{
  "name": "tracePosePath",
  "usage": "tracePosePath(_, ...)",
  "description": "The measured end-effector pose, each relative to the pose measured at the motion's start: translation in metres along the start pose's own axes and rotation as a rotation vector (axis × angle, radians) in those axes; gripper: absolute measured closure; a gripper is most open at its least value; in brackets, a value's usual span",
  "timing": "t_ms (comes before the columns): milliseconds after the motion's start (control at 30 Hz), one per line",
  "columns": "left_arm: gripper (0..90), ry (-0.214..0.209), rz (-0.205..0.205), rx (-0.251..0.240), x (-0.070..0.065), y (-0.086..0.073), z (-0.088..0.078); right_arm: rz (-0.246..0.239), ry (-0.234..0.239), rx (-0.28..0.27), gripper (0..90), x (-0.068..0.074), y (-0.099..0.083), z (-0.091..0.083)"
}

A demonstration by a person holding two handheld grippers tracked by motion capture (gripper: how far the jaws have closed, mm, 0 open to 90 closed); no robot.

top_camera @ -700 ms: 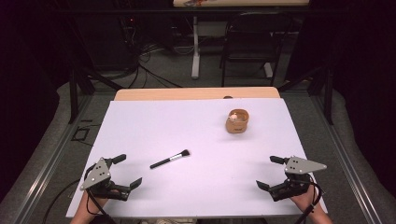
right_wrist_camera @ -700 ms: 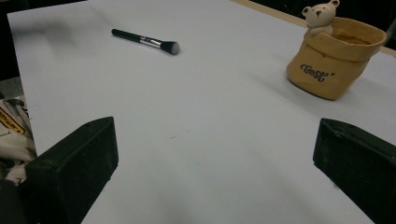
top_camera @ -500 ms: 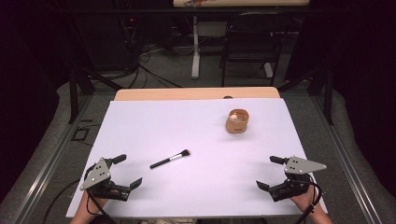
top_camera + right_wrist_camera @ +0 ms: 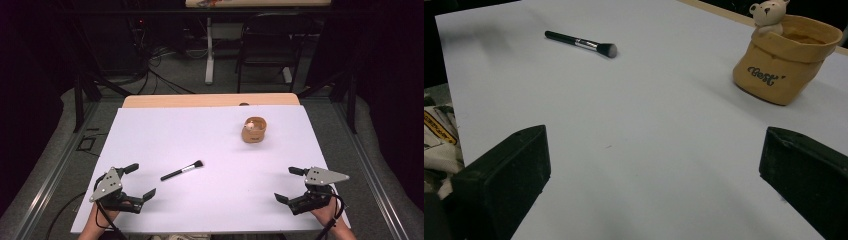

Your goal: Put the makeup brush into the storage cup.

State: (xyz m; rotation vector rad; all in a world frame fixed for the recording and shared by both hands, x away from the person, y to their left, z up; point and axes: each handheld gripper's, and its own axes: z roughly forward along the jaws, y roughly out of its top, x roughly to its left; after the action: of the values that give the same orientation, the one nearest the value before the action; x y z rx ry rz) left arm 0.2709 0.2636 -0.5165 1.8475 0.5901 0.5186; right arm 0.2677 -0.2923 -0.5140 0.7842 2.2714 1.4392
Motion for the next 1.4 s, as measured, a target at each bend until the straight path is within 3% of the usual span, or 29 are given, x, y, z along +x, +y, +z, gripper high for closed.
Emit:
tracePosePath(367, 1.9, 0.027, -0.014, -0.006, 0.004, 0.013, 0.005, -0.006, 0.014, 0.005, 0.0, 0.000, 0.003, 0.007)
tracePosePath(600, 1.4, 0.028, 0.023, 0.009, 0.004, 0.017, 0.010, -0.016, 0.015, 0.014, 0.0, 0.002, 0.004, 0.007)
tracePosePath(733, 0.4, 0.051, 0.043, 0.054, 0.006, 0.019, 0.015, -0.010, 0.015, 0.016, 0.0, 0.001, 0.004, 0.008)
tracePosePath(967, 0.3, 0.032, 0.046, 0.071, 0.006, 0.021, 0.021, -0.013, 0.019, 0.013, 0.0, 0.000, 0.005, 0.010)
tracePosePath(1233, 0.3, -0.032, 0.045, 0.141, 0.007, 0.032, 0.042, -0.016, 0.026, 0.019, 0.0, 0.000, 0.005, 0.012)
tracePosePath(1400, 0.3, -0.047, 0.068, 0.173, 0.008, 0.040, 0.055, -0.014, 0.026, 0.024, 0.0, 0.000, 0.004, 0.011)
